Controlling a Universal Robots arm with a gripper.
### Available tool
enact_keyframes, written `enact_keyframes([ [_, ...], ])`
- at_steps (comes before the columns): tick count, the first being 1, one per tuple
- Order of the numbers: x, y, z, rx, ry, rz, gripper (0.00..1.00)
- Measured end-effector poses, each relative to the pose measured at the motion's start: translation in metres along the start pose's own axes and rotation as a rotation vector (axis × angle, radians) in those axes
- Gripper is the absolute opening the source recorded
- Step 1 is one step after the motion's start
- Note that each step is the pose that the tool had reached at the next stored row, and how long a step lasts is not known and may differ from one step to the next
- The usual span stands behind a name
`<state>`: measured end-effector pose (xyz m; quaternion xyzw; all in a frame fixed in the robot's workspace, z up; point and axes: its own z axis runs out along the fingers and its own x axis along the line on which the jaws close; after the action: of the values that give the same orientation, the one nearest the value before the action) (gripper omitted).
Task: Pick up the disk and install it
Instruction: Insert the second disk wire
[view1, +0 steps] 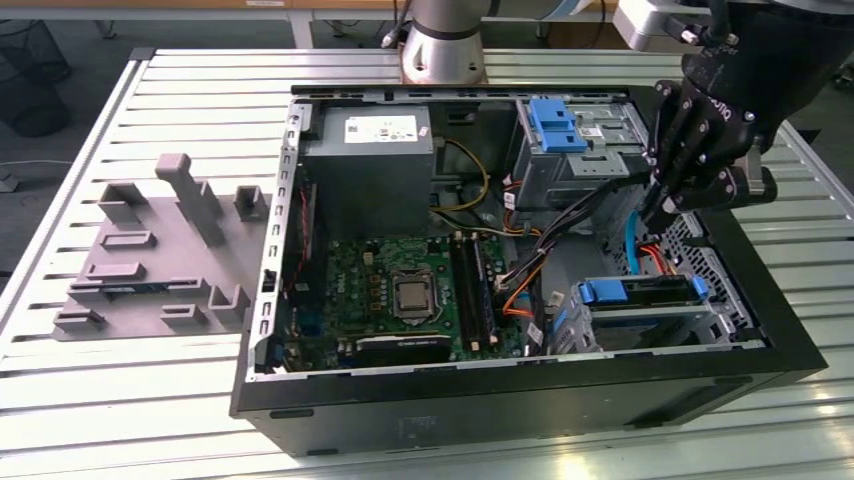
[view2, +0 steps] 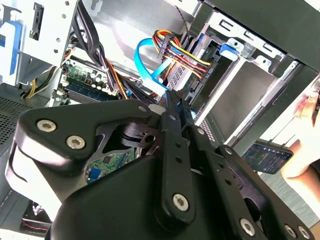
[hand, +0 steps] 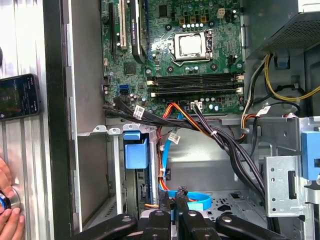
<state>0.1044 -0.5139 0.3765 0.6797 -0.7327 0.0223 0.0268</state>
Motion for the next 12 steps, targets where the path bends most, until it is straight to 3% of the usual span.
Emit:
enact_keyframes([
  [8, 0.004, -0.0003, 0.002, 0.0, -0.0003, 0.0, 0.16],
  [12, 0.0078, -0.0006, 0.0052, -0.0008, -0.0117, 0.0, 0.16],
])
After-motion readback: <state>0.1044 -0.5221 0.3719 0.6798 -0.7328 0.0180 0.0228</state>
